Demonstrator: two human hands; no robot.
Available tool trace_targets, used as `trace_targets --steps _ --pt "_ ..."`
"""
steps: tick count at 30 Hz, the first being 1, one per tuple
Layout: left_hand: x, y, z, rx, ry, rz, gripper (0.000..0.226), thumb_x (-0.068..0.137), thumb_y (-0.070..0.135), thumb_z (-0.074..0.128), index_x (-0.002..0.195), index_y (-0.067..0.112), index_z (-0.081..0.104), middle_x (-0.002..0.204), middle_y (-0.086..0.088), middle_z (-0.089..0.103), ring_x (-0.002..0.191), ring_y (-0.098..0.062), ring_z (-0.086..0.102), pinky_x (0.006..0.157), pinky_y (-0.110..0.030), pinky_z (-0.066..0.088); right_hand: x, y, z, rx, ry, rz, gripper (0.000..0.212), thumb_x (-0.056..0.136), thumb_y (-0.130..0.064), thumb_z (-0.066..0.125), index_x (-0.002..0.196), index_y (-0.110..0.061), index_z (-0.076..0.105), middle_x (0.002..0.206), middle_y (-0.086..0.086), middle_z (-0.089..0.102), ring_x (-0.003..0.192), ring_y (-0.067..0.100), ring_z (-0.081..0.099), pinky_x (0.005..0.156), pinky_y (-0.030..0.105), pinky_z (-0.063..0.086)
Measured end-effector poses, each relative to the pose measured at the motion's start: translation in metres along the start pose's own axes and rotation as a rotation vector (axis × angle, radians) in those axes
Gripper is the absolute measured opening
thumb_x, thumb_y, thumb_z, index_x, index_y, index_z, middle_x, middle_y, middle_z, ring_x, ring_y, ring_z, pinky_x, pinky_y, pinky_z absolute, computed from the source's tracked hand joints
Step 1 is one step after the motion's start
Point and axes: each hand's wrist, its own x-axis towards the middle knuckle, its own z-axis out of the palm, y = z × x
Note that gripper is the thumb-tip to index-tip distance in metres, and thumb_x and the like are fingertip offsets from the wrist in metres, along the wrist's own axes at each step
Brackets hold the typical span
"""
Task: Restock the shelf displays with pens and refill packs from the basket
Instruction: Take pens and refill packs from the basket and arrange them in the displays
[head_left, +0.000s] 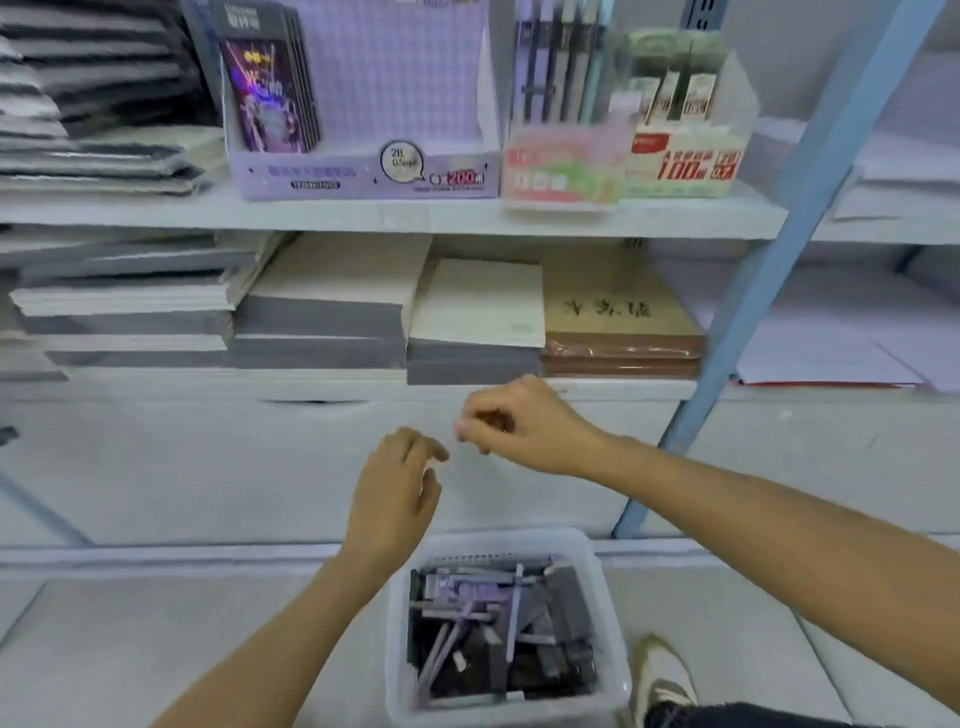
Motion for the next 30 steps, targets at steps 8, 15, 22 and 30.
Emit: trace_targets --steps 8,15,22,30 --pt "-0.131 -0.077 0.093 0.160 -0.619 -0.264 0.059 0.100 0.026 0.048 0.152 0.011 0.025 0.161 -0.004 0.021 0.148 -0.021 0.021 0.114 -0.029 0.026 -0.075 0.117 0.170 0.061 -0.650 0.525 0.050 0.092 -0.032 0.063 0.137 -0.016 0.046 0.137 0.007 0.050 0.122 0.023 0.052 0.097 0.030 0.042" --pt "-0.161 -0.099 0.109 0.107 -0.658 -0.301 0.058 0.105 0.028 0.034 0.154 0.016 0.006 0.161 0.002 -0.004 0.150 -0.015 0.006 0.119 -0.026 0.009 -0.105 0.145 0.244 -0.094 -0.640 0.630 0.074 0.084 -0.054 0.064 0.144 -0.022 0.033 0.141 0.006 0.033 0.125 0.026 0.041 0.103 0.039 0.036" --pt "-0.160 -0.092 0.112 0.033 -0.538 -0.318 0.053 0.094 0.010 0.059 0.142 -0.003 0.040 0.151 -0.016 0.038 0.135 -0.032 0.045 0.109 -0.043 0.038 -0.129 0.144 0.258 -0.089 -0.701 0.528 0.082 0.070 -0.080 0.058 0.123 -0.019 0.044 0.118 -0.001 0.054 0.105 0.021 0.053 0.088 0.034 0.030" --pt "-0.159 -0.089 0.114 0.064 -0.588 -0.352 0.055 0.103 0.023 0.043 0.151 0.005 0.024 0.161 -0.007 0.018 0.145 -0.021 0.027 0.116 -0.034 0.025 -0.122 0.139 0.265 -0.012 -0.733 0.681 0.088 0.070 -0.066 0.071 0.128 -0.012 0.034 0.116 0.001 0.063 0.114 0.028 0.054 0.110 0.045 0.020"
